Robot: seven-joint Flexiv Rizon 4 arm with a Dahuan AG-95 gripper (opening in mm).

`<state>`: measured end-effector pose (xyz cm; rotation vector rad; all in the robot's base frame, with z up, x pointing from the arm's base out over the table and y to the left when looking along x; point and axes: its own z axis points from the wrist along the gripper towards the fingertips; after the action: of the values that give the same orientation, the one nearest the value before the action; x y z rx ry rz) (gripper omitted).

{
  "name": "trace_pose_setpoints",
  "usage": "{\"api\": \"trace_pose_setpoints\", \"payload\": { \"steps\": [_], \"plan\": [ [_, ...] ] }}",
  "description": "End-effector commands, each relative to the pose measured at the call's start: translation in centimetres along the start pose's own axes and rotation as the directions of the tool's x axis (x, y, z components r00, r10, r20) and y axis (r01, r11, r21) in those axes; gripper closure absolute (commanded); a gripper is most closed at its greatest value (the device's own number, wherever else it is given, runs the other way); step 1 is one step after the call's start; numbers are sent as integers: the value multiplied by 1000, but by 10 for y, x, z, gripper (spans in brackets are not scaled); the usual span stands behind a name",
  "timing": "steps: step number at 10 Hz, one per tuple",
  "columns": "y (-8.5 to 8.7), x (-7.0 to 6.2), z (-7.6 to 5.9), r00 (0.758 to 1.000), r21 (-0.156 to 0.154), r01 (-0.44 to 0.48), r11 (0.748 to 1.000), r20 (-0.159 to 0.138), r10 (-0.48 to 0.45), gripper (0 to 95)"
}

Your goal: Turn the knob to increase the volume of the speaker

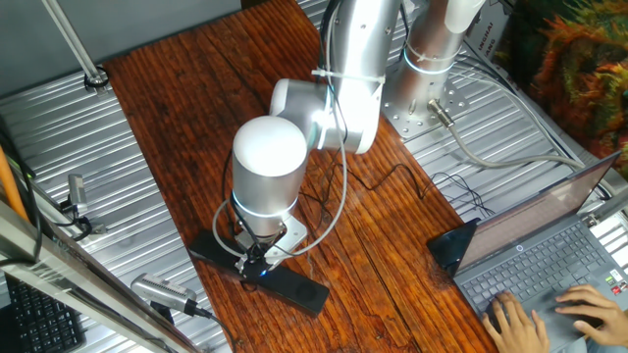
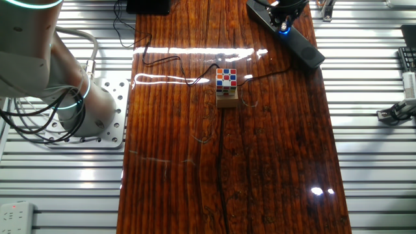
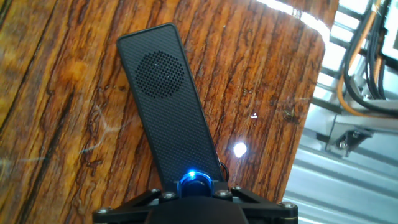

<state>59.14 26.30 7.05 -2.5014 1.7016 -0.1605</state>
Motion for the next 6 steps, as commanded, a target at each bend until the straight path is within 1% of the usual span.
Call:
{"api": "trace_pose_setpoints", "payload": {
  "steps": [1, 4, 6],
  "plan": [
    [0, 0, 0, 1000, 0, 19, 1000, -1, -19, 950],
    [0, 0, 0, 999, -6, 33, 999, -1, -33, 950],
    [0, 0, 0, 999, -3, 35, 999, 0, -35, 950]
  ]
}}
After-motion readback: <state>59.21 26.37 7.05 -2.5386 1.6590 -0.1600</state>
